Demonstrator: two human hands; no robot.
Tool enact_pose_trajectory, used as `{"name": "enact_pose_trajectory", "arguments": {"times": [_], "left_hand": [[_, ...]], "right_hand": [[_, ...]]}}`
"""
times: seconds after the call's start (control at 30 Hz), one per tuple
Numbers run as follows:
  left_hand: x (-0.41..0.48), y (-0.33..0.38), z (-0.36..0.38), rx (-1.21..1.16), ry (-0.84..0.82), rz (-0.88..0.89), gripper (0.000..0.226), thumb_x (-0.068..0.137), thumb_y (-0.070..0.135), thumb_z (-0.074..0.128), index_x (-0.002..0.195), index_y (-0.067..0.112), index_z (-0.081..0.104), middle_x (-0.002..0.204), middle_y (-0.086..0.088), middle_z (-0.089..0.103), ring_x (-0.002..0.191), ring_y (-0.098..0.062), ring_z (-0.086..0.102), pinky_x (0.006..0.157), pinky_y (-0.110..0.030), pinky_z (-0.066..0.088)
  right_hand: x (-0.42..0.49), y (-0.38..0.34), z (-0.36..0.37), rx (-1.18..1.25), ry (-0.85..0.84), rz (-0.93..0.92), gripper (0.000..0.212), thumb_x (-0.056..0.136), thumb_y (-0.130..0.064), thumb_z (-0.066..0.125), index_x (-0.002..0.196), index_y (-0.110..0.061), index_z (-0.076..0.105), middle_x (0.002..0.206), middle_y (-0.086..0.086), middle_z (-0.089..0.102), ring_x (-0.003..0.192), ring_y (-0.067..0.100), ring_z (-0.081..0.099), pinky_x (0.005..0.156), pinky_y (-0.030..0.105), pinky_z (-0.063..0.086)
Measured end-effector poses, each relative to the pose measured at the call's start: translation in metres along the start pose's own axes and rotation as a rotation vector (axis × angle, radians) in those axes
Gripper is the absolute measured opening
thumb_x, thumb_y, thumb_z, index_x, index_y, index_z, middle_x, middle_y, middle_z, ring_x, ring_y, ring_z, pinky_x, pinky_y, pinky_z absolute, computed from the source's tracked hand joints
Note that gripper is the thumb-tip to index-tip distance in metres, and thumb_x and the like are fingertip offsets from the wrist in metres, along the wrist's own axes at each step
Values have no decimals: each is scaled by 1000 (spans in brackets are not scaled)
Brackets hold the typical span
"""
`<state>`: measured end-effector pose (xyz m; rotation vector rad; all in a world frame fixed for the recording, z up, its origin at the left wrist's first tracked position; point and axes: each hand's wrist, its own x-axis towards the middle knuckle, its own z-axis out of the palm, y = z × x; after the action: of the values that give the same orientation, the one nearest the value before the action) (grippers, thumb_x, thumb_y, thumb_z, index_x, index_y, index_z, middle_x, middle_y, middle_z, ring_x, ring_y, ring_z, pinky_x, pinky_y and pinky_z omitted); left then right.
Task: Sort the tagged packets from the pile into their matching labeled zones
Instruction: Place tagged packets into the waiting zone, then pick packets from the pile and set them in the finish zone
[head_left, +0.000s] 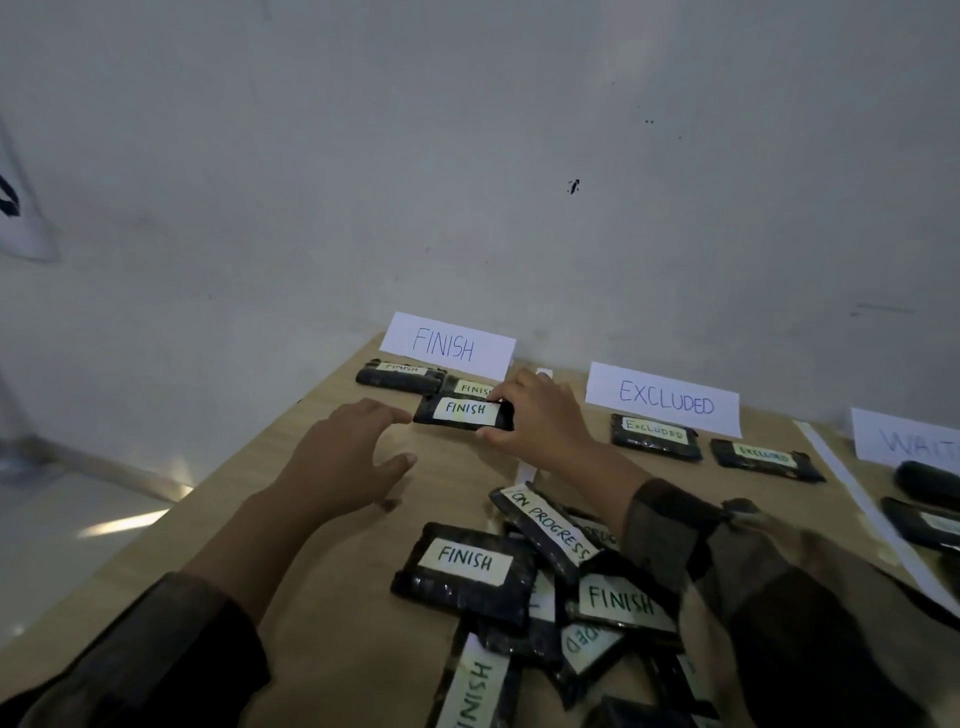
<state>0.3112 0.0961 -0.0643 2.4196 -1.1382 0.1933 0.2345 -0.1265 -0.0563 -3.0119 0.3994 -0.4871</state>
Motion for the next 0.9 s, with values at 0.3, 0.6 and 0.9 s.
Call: {"name": "enact_pose_trajectory", "arguments": {"times": [0.3,0.6,0.9], "left_hand": [[5,-10,28,80,-111,-32,48,88,48,54,132,31,46,138,8,45,123,-12,44,99,-32,40],[3,-6,21,70,-116,-31,46,87,49,55,130,33,49,137,7,47,122,-14,45,98,-35,40],[-19,28,6,-119,-64,84,41,85,44,61,124,32,56,127,8,54,116,-11,48,85,-28,43]], "right_hand": [[18,10,22,3,-122,82,54,81,-57,61,126,-27,55,119,-2,53,113,19,46,93,38,33],[12,6,2,48,-159,81,53,83,-56,59,128,-29,54,122,-2,54,115,20,47,96,40,32],[-61,-9,-58,147,-216,-9,41,84,-56,59,117,-33,57,112,-11,55,91,6,47,91,34,32]]}}
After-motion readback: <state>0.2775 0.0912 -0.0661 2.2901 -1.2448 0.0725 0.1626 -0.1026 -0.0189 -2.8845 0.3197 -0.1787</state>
